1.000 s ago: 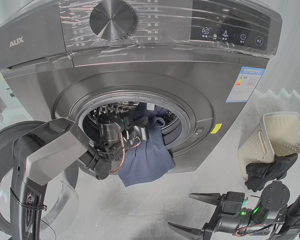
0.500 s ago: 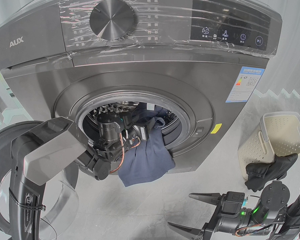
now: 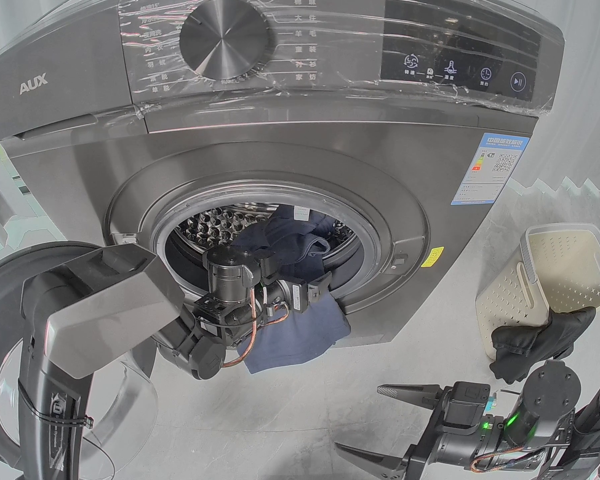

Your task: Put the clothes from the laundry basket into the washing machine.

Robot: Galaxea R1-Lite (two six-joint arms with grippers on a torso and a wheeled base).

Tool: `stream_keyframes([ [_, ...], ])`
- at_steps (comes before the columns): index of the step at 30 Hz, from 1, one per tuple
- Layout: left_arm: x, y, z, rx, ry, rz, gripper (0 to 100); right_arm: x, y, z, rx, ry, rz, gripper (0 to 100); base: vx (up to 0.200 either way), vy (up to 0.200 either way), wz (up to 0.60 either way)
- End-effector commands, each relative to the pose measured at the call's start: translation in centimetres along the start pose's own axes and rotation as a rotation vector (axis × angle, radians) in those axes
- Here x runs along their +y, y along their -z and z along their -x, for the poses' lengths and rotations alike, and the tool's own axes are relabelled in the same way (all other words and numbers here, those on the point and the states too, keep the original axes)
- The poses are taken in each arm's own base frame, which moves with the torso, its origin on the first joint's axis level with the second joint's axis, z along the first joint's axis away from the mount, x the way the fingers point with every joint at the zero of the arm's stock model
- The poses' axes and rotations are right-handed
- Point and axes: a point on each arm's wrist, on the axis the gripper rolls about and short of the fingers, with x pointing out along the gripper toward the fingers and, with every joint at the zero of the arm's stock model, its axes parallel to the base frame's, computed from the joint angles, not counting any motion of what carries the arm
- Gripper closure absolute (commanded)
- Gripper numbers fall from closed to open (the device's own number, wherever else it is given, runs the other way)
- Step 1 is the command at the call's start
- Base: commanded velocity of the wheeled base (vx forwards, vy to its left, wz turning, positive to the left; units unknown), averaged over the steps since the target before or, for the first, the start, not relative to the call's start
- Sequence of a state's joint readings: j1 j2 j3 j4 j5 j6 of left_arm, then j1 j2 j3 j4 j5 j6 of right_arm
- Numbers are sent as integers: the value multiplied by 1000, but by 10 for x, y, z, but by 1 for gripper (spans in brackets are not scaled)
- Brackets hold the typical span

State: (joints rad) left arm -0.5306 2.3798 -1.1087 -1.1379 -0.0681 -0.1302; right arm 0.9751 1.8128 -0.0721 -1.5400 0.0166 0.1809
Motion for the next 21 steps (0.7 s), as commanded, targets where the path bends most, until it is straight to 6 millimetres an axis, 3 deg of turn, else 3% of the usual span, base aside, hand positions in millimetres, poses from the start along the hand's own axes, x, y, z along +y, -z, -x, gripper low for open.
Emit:
stream_keyframes([
  [1, 5, 17, -6, 31, -10, -17, 0, 0, 0, 0, -3, -1, 0, 0, 0, 0, 0],
  [8, 11, 25, -15, 28, -24, -26, 0, 0, -1, 0, -6, -2, 0, 0, 0, 0, 0],
  [9, 11, 25, -15, 28, -24, -26, 100, 0, -1, 0, -6, -2, 0, 0, 0, 0, 0],
  [16, 13, 13, -18, -11, -30, -28, 100, 0, -1, 0, -6, -2, 0, 0, 0, 0, 0],
  [21, 22, -14, -28, -124, -86, -24, 100, 0, -1, 0, -7, -2, 0, 0, 0, 0, 0],
])
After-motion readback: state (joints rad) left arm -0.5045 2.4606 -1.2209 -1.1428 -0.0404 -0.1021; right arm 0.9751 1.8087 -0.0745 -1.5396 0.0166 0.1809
